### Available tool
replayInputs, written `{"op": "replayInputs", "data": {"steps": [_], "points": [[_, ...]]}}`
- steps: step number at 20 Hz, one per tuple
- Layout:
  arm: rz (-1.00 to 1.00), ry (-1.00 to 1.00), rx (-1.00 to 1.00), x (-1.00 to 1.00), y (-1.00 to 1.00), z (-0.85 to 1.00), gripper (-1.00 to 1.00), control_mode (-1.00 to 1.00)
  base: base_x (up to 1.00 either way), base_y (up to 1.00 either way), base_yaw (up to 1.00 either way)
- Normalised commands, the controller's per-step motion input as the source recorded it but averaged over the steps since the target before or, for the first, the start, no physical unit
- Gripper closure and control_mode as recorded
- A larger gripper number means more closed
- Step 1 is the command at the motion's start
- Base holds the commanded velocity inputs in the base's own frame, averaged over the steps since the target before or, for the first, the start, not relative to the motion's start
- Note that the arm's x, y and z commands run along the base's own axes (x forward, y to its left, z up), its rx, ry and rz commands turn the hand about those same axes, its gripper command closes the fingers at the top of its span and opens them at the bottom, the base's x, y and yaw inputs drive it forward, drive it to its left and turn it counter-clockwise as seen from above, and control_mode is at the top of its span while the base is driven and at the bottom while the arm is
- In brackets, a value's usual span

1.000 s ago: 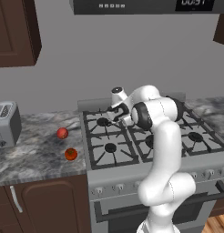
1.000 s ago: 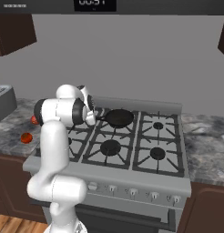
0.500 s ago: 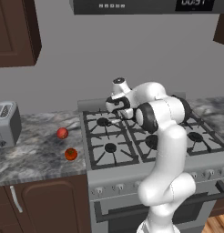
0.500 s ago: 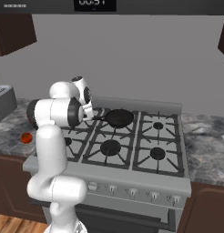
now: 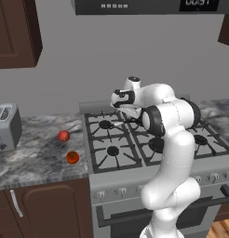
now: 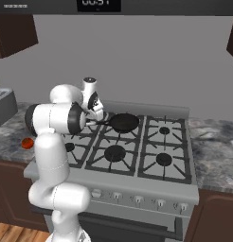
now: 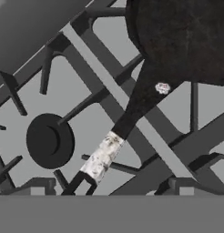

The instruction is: Place the pan on the rear center burner on the stove. Then place the tomato and the onion in the pan and turn on the rear center burner.

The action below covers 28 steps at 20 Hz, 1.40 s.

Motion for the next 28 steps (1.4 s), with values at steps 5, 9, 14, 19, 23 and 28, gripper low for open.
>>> {"op": "replayInputs", "data": {"steps": [5,9,14,19,23,28], "points": [[0.45,0.04,0.0,0.0,0.39,0.36,-1.0,-1.0,0.0,0.0,0.0],[0.3,0.0,-0.09,-0.03,0.75,0.24,-1.0,-1.0,0.0,0.0,0.0],[0.26,0.0,-0.16,-0.11,0.79,0.06,-1.0,-1.0,0.0,0.0,0.0],[0.23,0.0,-0.15,-0.17,0.76,0.0,-1.0,-1.0,0.0,0.0,0.0],[0.2,0.0,-0.13,-0.24,0.69,0.0,-1.0,-1.0,0.0,0.0,0.0],[0.19,0.0,-0.09,-0.24,0.64,0.0,-1.0,-1.0,0.0,0.0,0.0]]}}
